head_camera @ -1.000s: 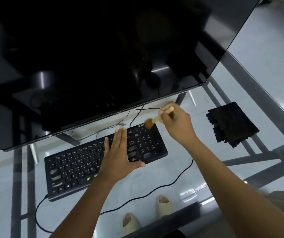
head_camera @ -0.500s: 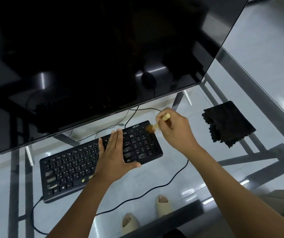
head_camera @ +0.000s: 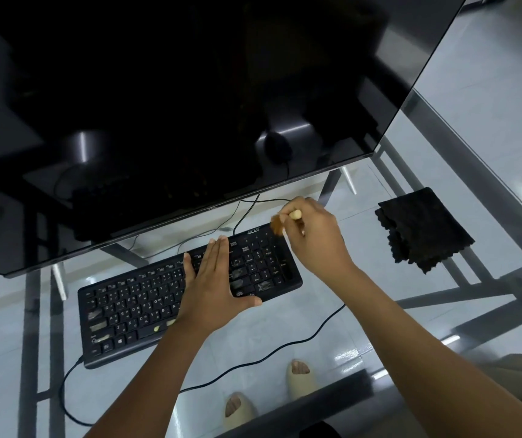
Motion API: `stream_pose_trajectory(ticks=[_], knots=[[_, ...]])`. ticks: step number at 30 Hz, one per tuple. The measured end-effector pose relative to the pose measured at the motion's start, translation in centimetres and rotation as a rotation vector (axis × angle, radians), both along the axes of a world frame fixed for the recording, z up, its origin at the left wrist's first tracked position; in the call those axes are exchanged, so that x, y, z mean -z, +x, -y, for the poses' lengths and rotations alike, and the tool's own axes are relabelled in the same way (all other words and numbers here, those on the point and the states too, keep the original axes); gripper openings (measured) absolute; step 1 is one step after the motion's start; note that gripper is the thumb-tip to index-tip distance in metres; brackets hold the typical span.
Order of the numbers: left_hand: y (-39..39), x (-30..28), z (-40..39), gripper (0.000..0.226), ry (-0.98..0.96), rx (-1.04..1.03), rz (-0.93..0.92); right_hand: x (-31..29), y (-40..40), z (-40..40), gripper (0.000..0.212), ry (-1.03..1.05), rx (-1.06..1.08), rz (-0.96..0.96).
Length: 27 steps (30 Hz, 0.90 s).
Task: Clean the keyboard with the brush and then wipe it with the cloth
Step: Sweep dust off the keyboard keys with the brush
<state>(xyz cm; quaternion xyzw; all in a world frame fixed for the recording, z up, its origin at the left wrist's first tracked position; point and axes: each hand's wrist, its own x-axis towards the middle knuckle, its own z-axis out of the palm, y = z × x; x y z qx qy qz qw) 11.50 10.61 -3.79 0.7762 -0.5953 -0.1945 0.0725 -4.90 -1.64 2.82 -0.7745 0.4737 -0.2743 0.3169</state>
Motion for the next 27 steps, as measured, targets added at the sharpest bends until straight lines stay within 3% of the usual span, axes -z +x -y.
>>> stream_pose_trajectory(ticks=[3,6,8,12,16,19,23,25,27], knots=[[0.1,-0.1,-0.1,0.129,0.004,0.000,-0.005,0.0,0.5,-0.4,0.007,0.204,-0.073,0.045],[0.1,0.0,-0.1,0.130,0.000,-0.003,-0.015,0.9,0.8,-1.0,0.008,0.033,-0.077,-0.025],[0.0,0.0,-0.1,0.130,-0.004,-0.008,-0.028,0.8,1.0,-1.0,0.011,-0.053,-0.014,0.037],[0.1,0.0,-0.2,0.129,-0.007,-0.001,-0.021,0.5,1.3,-1.4,0.008,0.118,-0.111,-0.024],[0.1,0.0,-0.1,0.130,-0.017,-0.007,-0.034,0.8,1.6,-1.3,0.009,-0.048,-0.024,0.038],[0.1,0.0,-0.1,0.129,-0.016,-0.002,-0.027,0.7,2.0,-1.4,0.007,0.061,-0.078,0.003],[0.1,-0.2,-0.6,0.128,-0.055,-0.017,-0.031,1.1,2.5,-1.3,0.010,-0.069,-0.024,0.020],[0.6,-0.4,-1.4,0.128,-0.083,-0.049,-0.040,1.0,2.8,-1.3,0.009,0.023,-0.038,0.070],[1.1,-0.4,-2.6,0.127,-0.100,-0.088,-0.043,1.1,3.3,-1.6,0.009,0.041,-0.107,-0.007]])
